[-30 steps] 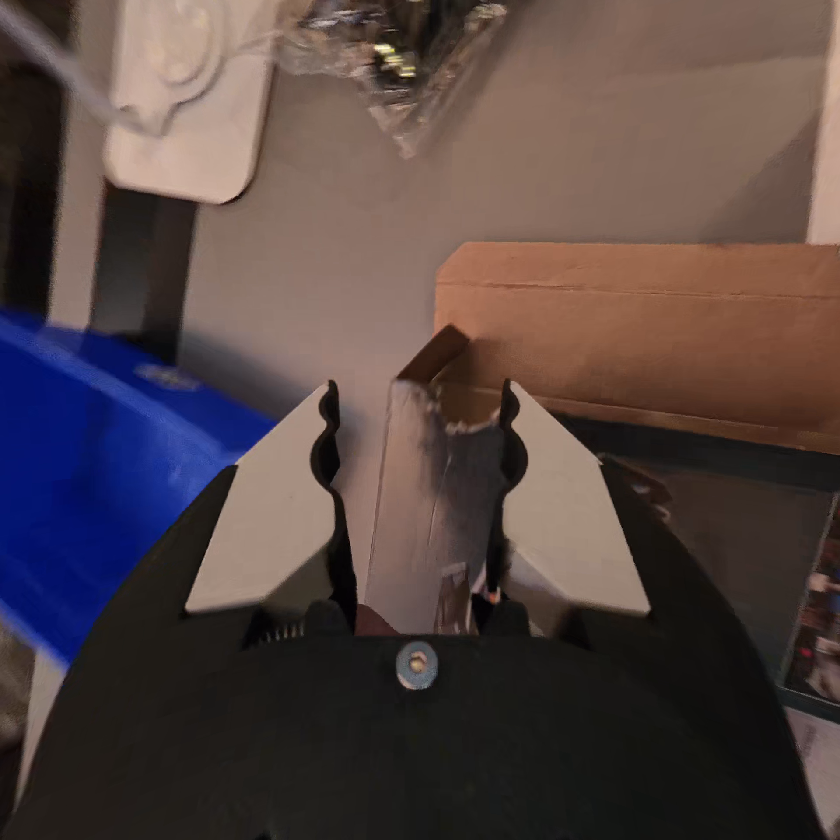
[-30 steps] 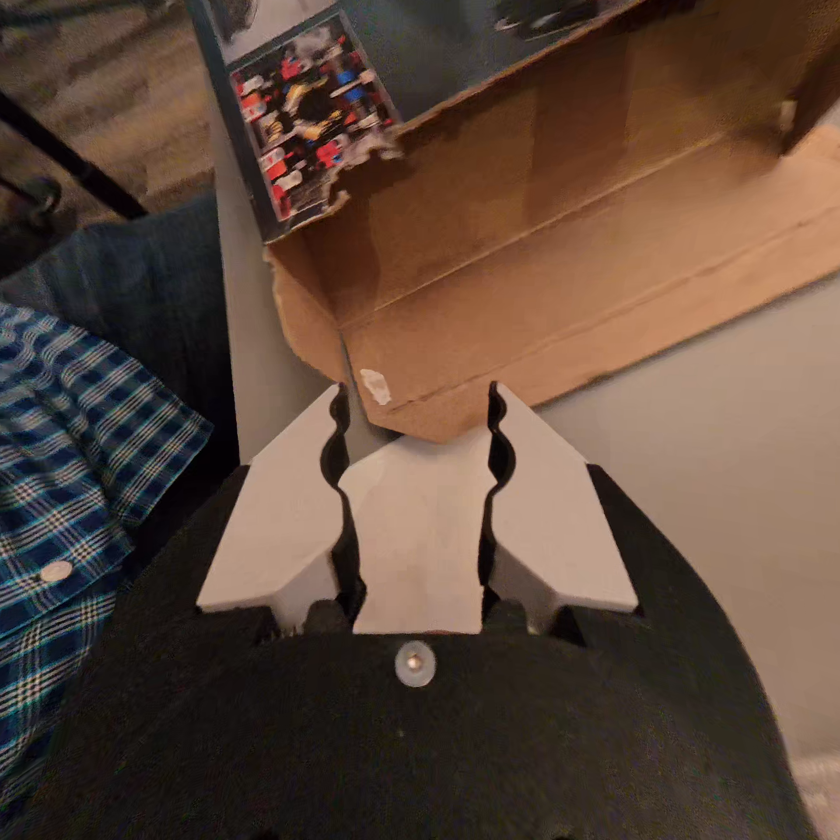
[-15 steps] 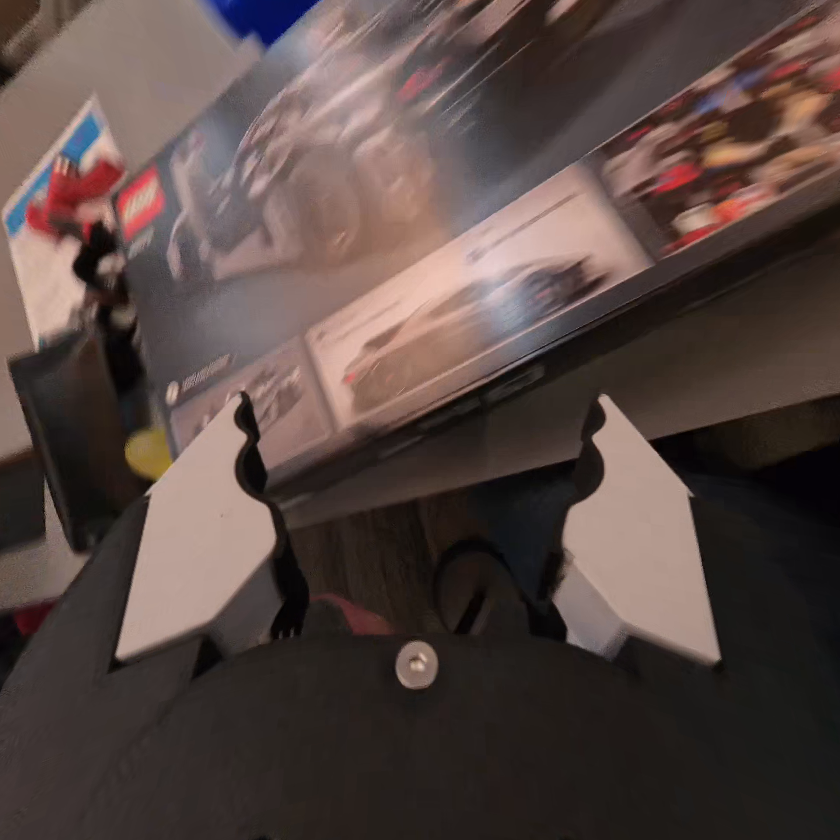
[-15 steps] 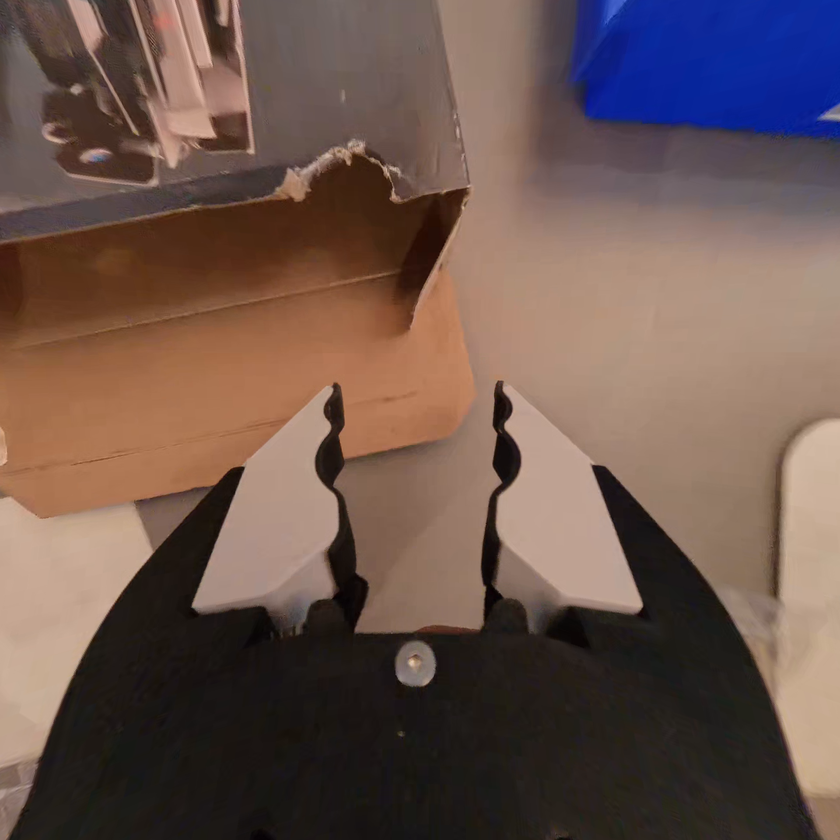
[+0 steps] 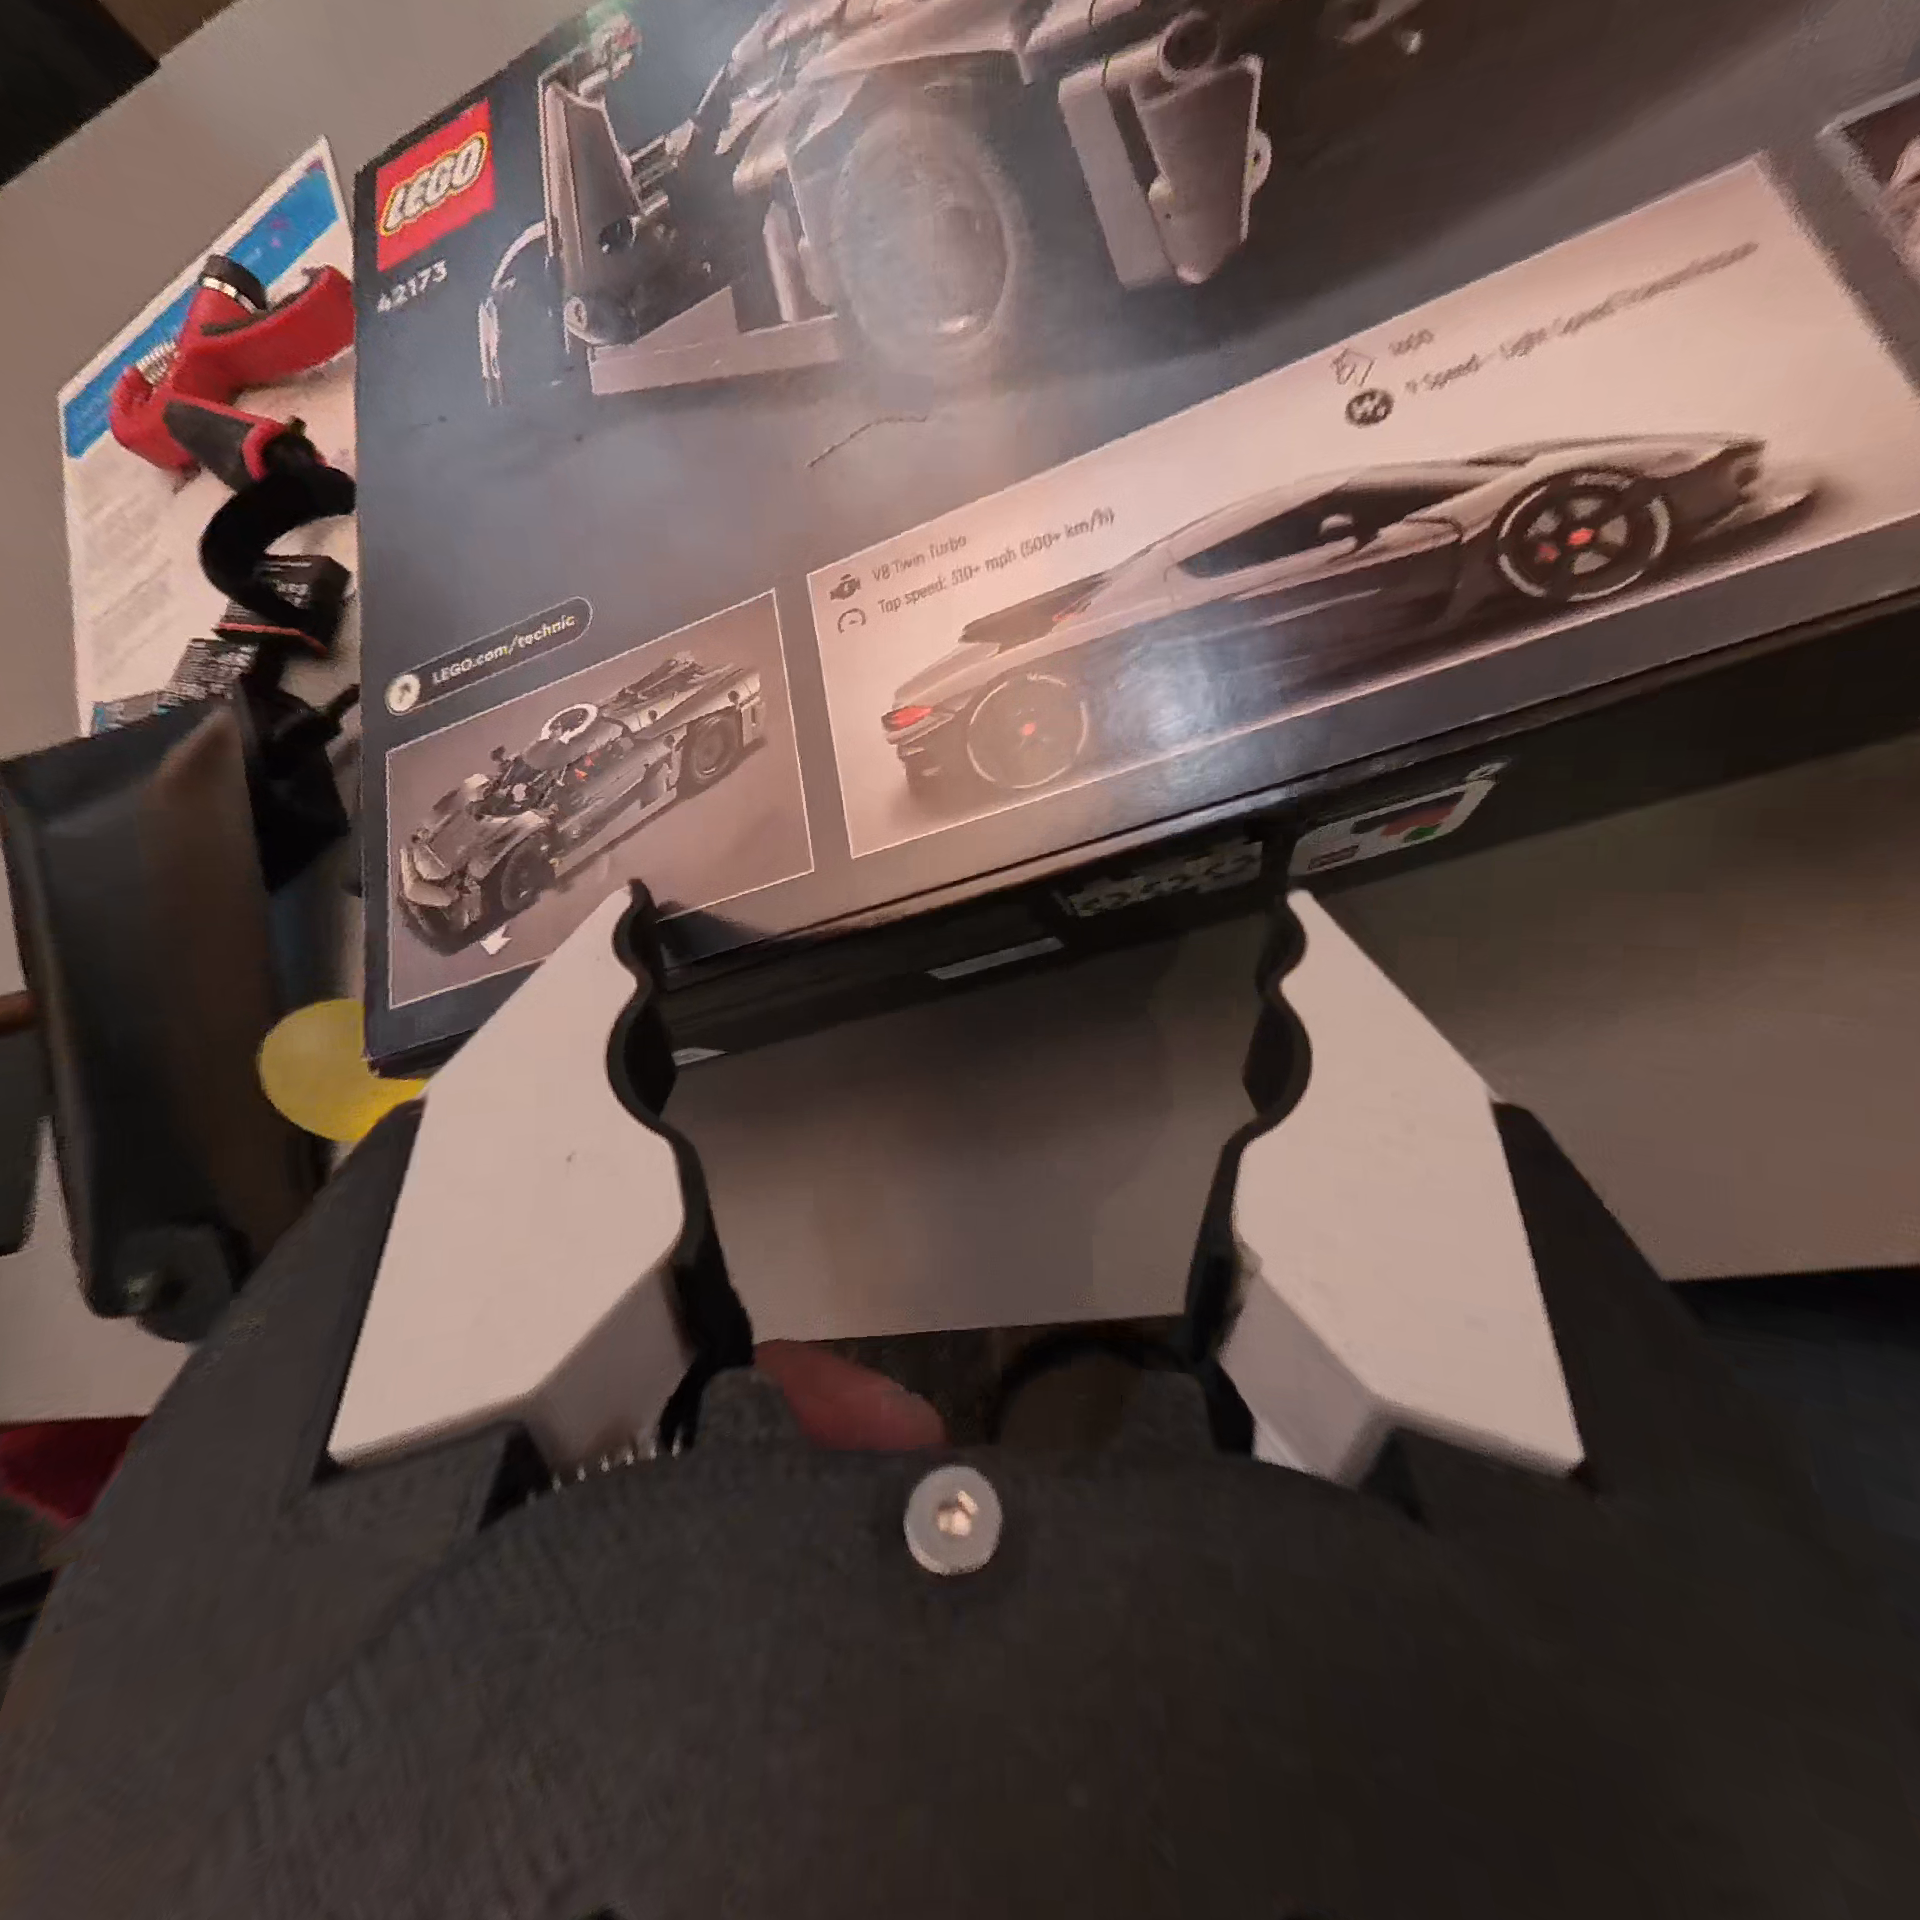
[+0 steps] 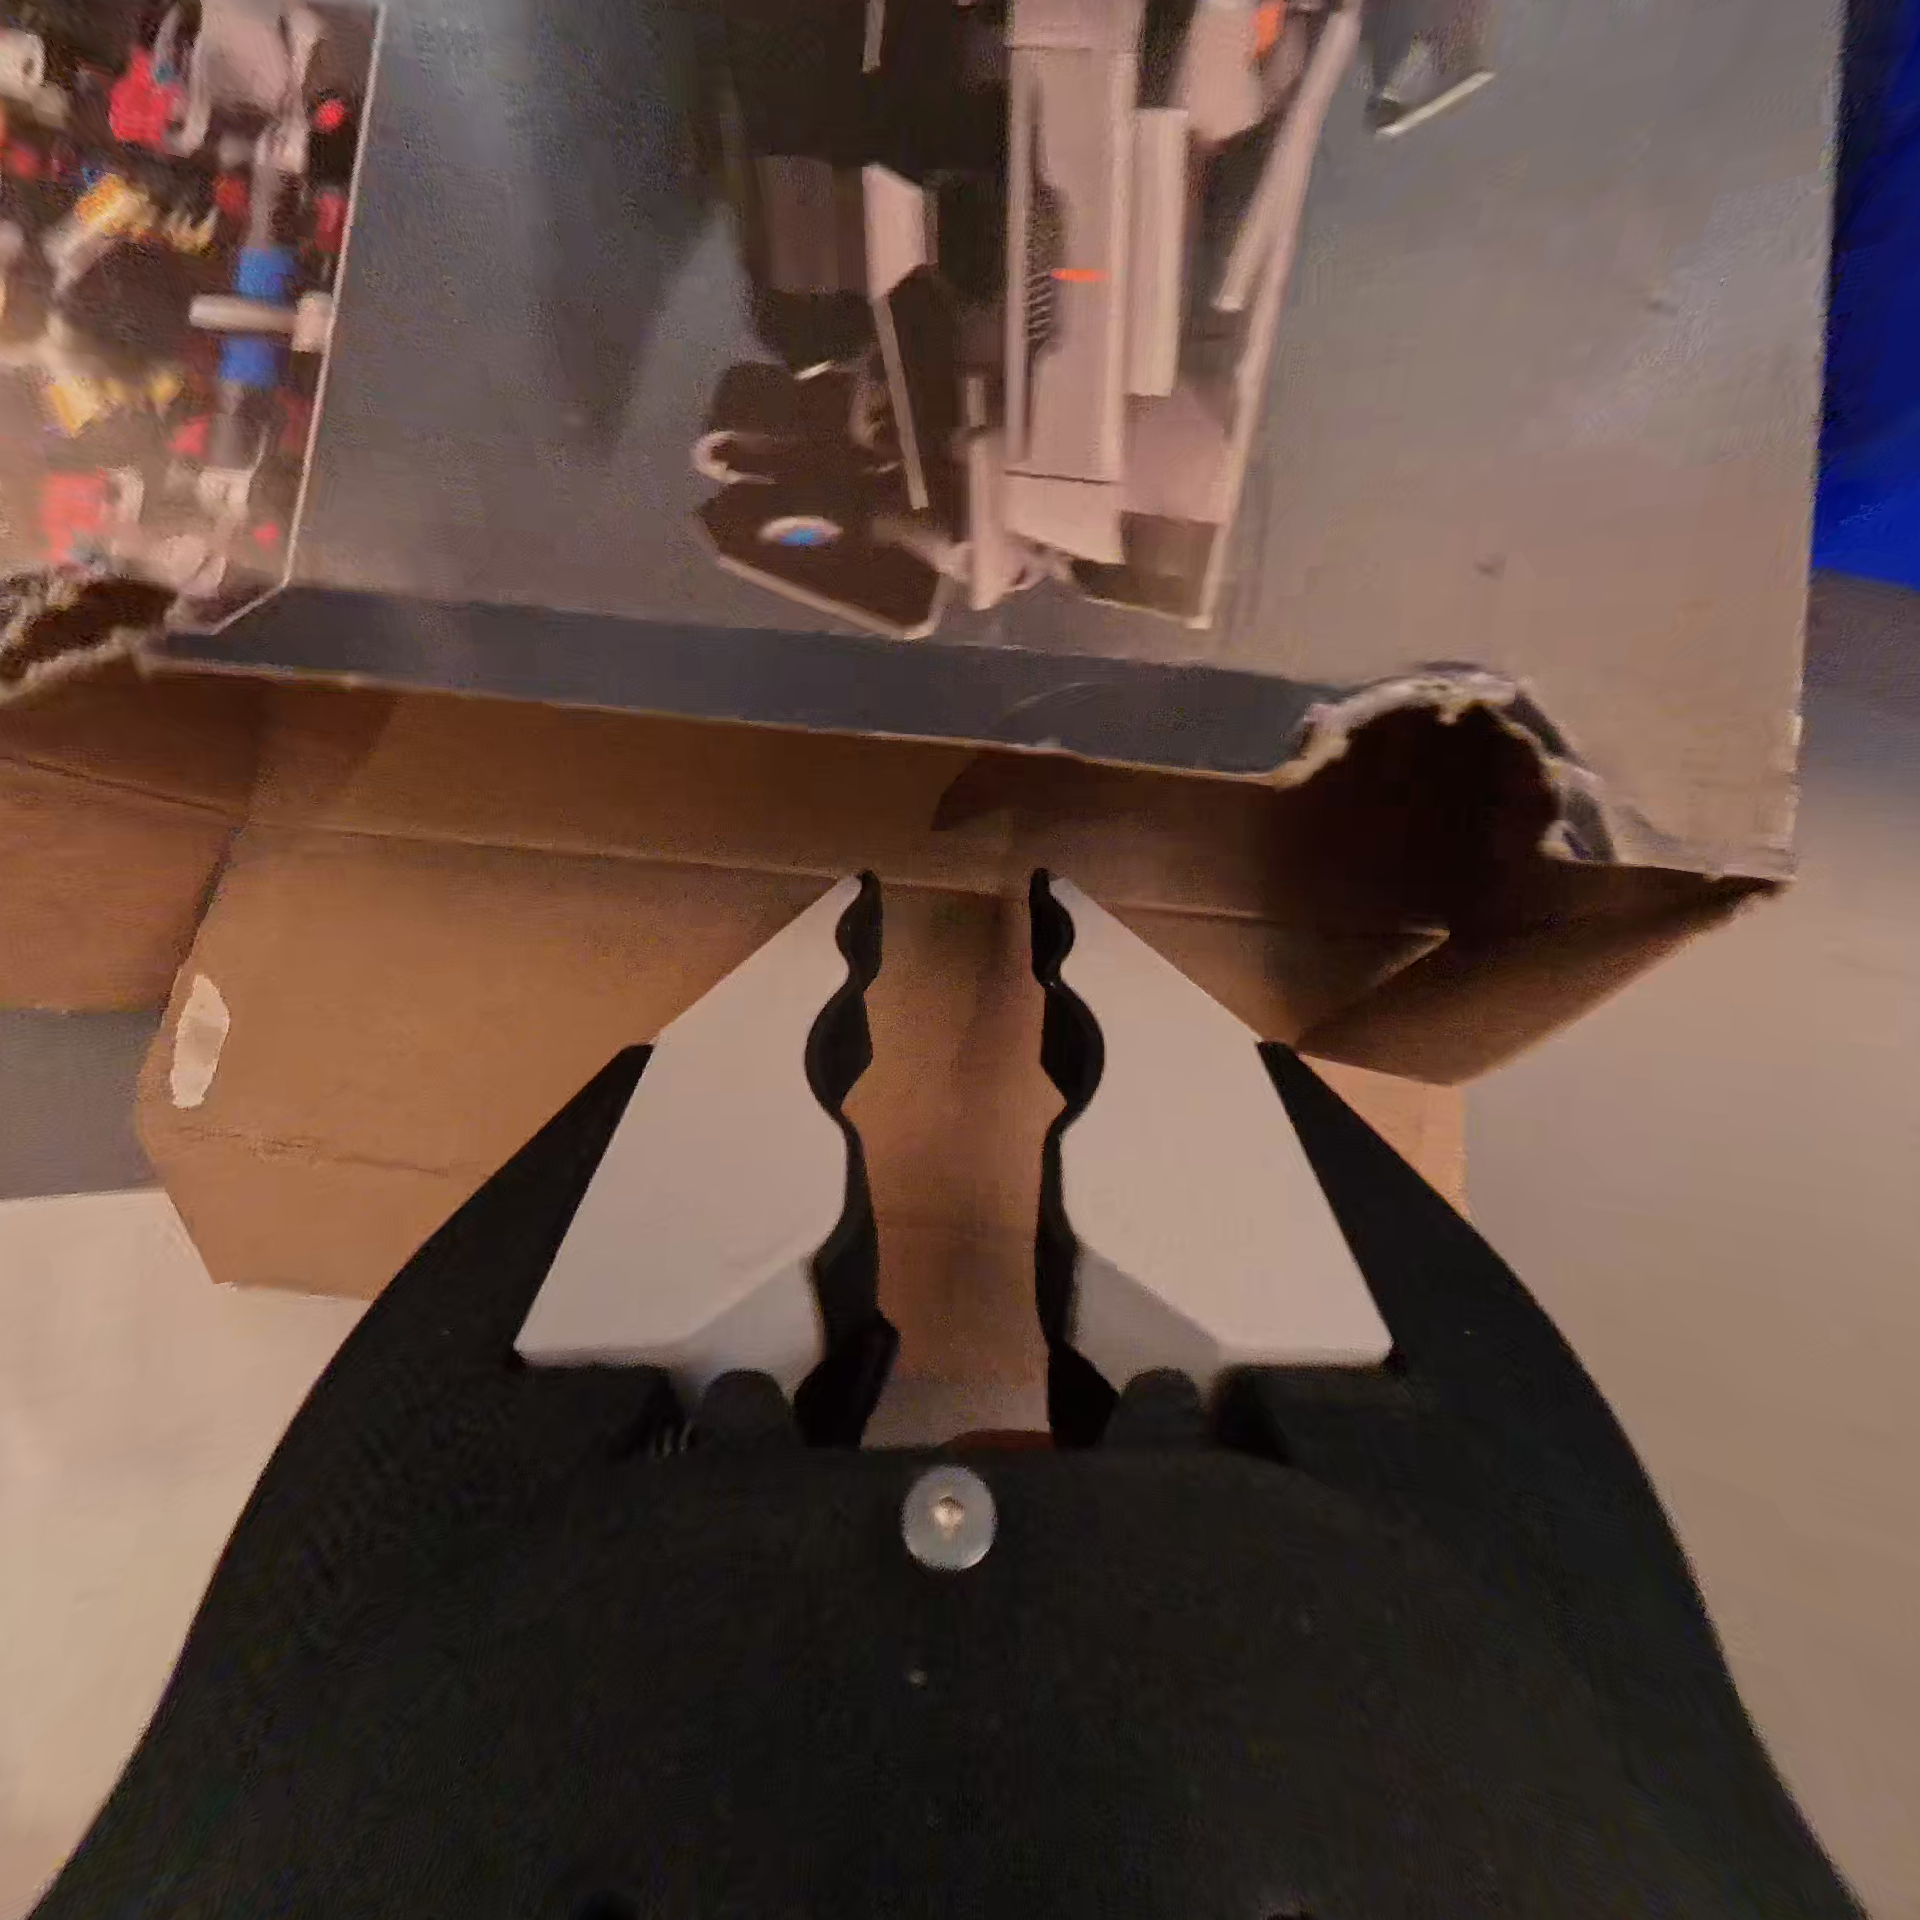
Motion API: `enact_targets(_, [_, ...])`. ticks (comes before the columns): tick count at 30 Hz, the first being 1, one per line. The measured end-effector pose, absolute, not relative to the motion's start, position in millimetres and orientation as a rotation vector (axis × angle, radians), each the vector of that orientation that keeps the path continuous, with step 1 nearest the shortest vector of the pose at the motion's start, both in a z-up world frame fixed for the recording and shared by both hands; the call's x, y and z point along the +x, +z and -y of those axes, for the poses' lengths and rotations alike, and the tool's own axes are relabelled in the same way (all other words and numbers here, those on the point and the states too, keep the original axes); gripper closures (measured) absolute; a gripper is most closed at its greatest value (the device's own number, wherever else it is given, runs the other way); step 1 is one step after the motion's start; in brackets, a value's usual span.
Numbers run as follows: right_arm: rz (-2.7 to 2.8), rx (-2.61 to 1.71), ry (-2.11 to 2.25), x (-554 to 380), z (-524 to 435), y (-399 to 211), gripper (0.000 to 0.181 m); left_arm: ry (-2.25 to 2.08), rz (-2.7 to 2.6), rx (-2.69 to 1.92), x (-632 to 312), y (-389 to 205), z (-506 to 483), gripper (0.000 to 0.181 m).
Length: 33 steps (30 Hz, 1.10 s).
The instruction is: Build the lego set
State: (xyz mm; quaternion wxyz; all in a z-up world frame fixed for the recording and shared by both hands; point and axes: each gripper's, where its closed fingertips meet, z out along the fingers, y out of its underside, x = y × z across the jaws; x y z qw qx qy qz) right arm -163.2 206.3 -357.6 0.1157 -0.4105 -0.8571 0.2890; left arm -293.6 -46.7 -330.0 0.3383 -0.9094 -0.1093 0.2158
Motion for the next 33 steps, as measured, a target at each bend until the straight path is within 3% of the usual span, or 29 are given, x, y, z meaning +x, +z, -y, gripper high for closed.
enact_targets(4, [2.486,-1.212,0.720,-159,-242,-338,0.152,0.459,0.307,-2.314,-282,-317,40,0.072])
enact_targets(7, [2.471,-1.300,0.806,-161,-276,-321,0.124,0.435,0.317,-2.311,-257,-311,40,0.067])
enact_targets(9, [2.447,-1.302,0.786,-170,-296,-317,0.093,0.397,0.364,-2.288,-234,-310,35,0.062])
enact_targets(17, [2.611,-1.104,0.991,-195,-254,-336,0.107,0.331,0.420,-2.245,-180,-332,-10,0.045])
enact_targets(20, [2.641,-1.041,1.018,-182,-238,-335,0.138,0.286,0.434,-2.243,-179,-339,-8,0.048])
enact_targets(22, [2.641,-1.044,1.028,-174,-225,-336,0.123,0.257,0.409,-2.239,-178,-340,-5,0.056])
enact_targets(27, [2.718,-0.925,0.984,-152,-179,-346,0.131,0.200,0.360,-2.246,-180,-345,1,0.060])
enact_targets(31, [2.736,-0.960,0.959,-139,-199,-337,0.131,0.172,0.360,-2.230,-175,-342,12,0.062])
enact_targets(32, [2.674,-1.007,0.944,-145,-217,-329,0.124,0.175,0.359,-2.232,-171,-339,15,0.060])
enact_targets(33, [2.615,-1.074,0.959,-152,-234,-320,0.103,0.182,0.357,-2.225,-167,-336,16,0.058])
